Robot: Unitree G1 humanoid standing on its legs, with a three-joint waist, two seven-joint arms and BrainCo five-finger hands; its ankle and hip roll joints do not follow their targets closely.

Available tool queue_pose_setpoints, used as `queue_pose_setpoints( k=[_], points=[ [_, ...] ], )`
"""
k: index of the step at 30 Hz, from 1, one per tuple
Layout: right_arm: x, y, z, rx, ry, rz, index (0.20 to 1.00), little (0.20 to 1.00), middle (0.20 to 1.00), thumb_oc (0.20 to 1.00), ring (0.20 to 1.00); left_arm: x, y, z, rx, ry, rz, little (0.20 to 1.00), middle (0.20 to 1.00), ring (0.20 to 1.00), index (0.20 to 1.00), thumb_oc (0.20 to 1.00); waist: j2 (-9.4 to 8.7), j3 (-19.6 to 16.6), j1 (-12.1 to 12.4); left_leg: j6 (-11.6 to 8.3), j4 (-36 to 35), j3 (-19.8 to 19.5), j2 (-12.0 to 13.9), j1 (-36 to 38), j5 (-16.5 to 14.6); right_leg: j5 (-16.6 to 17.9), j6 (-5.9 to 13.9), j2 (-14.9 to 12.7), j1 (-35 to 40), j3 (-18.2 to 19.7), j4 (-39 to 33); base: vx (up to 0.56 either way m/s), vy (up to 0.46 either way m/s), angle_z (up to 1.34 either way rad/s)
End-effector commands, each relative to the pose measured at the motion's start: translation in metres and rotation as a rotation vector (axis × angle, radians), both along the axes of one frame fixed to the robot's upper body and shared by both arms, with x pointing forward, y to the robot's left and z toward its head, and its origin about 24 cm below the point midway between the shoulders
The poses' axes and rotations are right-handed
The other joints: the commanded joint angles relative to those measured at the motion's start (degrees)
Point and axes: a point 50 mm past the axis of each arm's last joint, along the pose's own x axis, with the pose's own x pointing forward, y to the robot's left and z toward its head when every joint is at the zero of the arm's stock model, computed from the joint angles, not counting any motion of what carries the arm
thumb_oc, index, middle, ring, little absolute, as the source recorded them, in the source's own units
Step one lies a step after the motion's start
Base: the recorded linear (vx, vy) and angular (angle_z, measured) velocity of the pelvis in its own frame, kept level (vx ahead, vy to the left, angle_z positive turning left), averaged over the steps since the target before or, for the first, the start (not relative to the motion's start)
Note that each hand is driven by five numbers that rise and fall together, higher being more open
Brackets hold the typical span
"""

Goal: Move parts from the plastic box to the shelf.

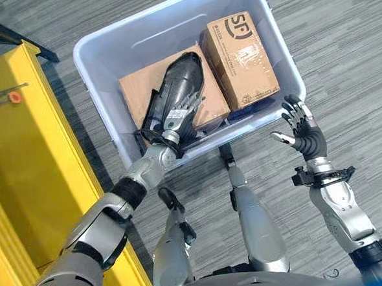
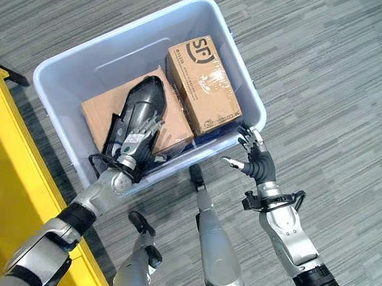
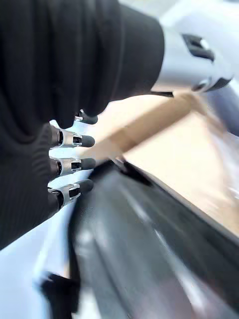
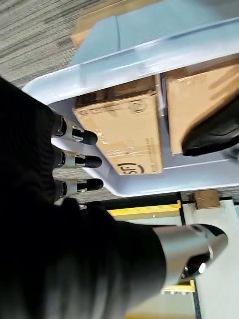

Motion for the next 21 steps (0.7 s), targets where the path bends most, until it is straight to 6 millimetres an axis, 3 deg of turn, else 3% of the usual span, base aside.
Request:
queue_pose_setpoints(
  k=[1,5,12,21],
  points=[
    [-0.011,-0.014,0.021,0.012,-0.139,-0.043,1.0,1.0,1.0,1.0,1.0,-0.012,0.019,0.025,-0.203,-0.104,-0.02,1.0,1.0,1.0,1.0,1.0,-1.55,-0.66,-0.84,-1.69,4.6,-5.93,3.88,-2.6,1.56,-5.2,6.2,-7.48,5.44,-4.25,4.27,0.0,-0.004,0.05],
    [-0.015,-0.018,0.018,0.03,-0.129,-0.066,1.0,1.0,1.0,1.0,1.0,-0.03,0.031,0.038,-0.433,-0.17,-0.011,1.0,1.0,1.0,1.0,1.0,-1.49,-0.79,-0.11,-1.62,4.93,-6.4,3.66,-3.0,1.32,-5.21,6.07,-7.64,5.64,-4.47,4.19,0.0,-0.011,0.08],
    [-0.016,-0.017,0.017,0.042,-0.124,-0.075,1.0,1.0,1.0,1.0,1.0,-0.033,0.041,0.042,-0.512,-0.257,0.082,1.0,1.0,1.0,1.0,1.0,-1.92,-0.64,0.09,-1.57,5.32,-6.61,3.66,-3.37,1.16,-5.25,5.96,-7.75,5.8,-4.73,4.2,0.0,-0.009,0.03],
    [-0.016,-0.019,0.017,0.048,-0.121,-0.097,1.0,1.0,1.0,1.0,1.0,-0.026,0.053,0.025,-0.519,-0.222,0.212,1.0,1.0,1.0,1.0,1.0,-2.5,-0.18,-0.02,-1.52,5.8,-6.53,3.72,-3.84,1.1,-5.22,5.81,-7.58,5.26,-4.54,4.58,0.0,0.0,0.0]
  ],
)
